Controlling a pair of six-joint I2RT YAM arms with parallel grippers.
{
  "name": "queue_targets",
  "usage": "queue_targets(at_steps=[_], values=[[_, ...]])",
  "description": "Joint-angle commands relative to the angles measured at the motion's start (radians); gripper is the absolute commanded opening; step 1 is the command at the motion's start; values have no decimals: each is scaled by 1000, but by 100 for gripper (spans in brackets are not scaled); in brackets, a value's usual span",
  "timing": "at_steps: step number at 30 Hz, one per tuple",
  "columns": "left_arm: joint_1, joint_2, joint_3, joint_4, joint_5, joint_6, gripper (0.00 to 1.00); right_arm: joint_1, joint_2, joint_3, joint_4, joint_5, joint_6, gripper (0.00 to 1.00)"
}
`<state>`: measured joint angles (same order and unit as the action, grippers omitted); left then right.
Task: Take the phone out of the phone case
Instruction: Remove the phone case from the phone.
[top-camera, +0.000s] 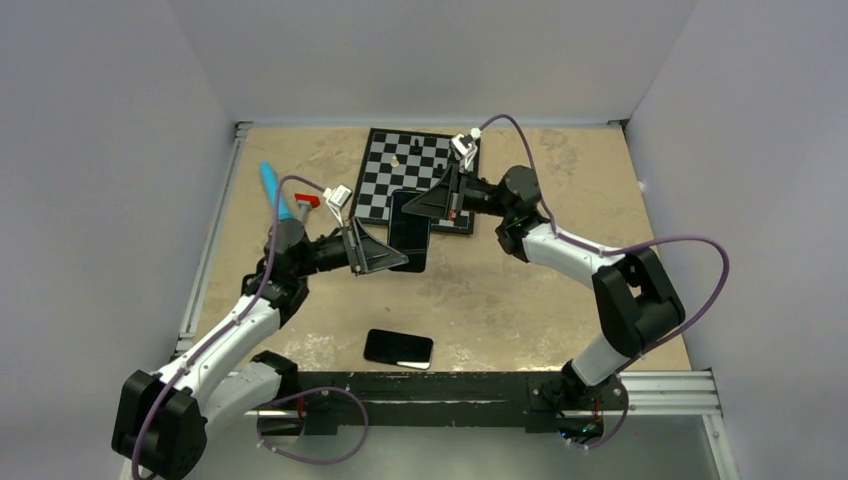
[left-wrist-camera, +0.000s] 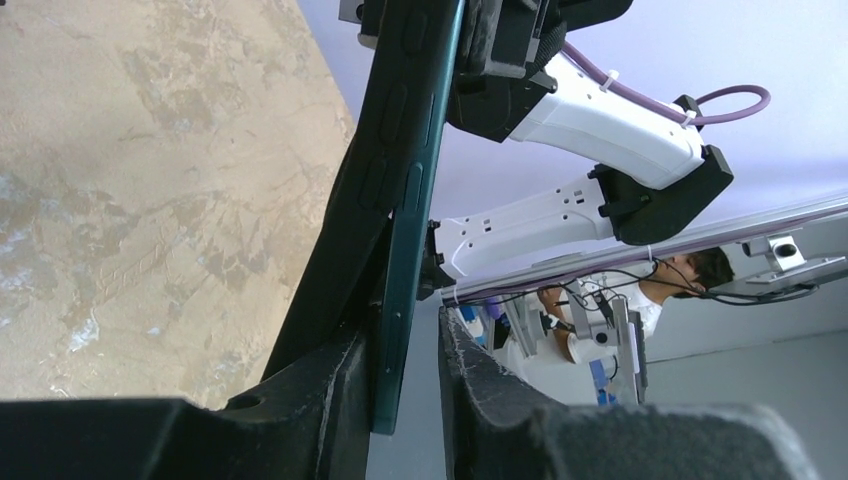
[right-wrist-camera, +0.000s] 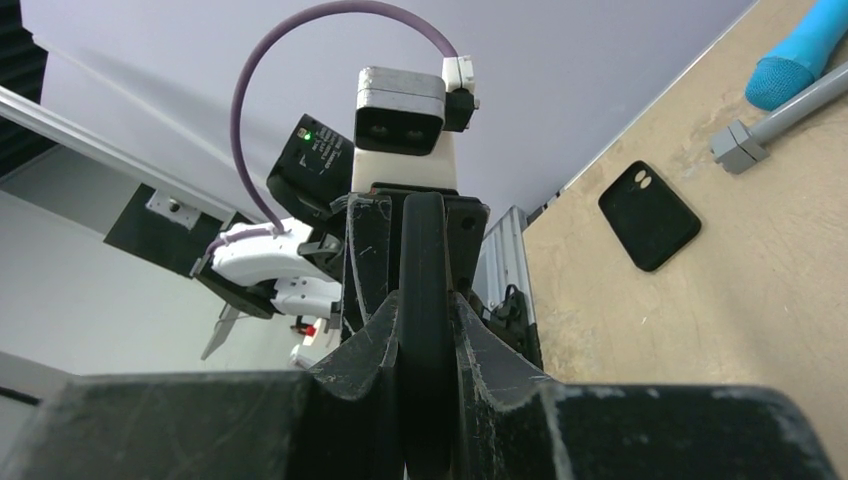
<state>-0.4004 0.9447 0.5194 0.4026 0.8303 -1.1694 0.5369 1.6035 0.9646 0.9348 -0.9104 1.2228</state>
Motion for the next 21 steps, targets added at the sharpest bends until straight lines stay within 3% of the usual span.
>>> queue_targets(at_steps=[1, 6, 9, 16, 19, 21], values=[[0, 21, 90, 132, -27, -30, 32, 60, 6, 36, 22, -64, -29, 0], [0, 36, 98, 172, -27, -48, 22, 65, 4, 34, 14, -71, -44, 0], [1, 23, 83, 206, -53, -57, 3, 66, -7, 30, -21, -75, -75, 0], [11, -82, 39, 125, -205, -81, 0, 32, -77, -3, -160, -27, -167, 53], [12, -133, 30, 68, -272, -93, 0, 6, -114, -50, -116, 1, -144, 67], [14, -168, 21, 43, -326, -106, 0, -11, -141, -89, -62, 20, -114, 71]])
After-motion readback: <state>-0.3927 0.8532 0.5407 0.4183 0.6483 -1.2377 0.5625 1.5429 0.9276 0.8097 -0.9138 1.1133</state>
